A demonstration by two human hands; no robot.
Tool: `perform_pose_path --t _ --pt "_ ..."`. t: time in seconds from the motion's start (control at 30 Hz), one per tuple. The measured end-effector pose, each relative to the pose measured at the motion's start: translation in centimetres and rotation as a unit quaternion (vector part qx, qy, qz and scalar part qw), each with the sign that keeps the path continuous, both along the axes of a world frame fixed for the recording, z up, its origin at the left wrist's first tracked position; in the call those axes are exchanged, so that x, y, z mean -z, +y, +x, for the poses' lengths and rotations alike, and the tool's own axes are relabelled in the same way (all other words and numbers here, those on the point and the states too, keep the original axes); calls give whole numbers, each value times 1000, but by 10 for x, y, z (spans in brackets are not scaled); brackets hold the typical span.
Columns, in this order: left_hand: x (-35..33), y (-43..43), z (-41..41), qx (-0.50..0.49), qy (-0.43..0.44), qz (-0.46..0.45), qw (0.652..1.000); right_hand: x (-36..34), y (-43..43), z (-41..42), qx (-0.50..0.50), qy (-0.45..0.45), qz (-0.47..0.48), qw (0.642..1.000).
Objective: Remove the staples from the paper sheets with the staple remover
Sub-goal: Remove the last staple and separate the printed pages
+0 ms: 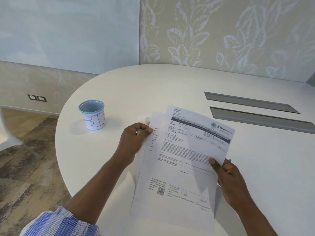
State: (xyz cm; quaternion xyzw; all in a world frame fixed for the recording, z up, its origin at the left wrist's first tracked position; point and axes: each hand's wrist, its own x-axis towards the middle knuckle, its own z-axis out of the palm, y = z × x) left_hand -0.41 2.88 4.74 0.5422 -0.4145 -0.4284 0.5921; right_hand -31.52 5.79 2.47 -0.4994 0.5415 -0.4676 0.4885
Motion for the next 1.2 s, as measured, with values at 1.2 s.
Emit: perform_pose_path --t 1.2 --pt "-42 2 -27 -52 -143 -148 977 -66 -37 70 61 -93 -103 988"
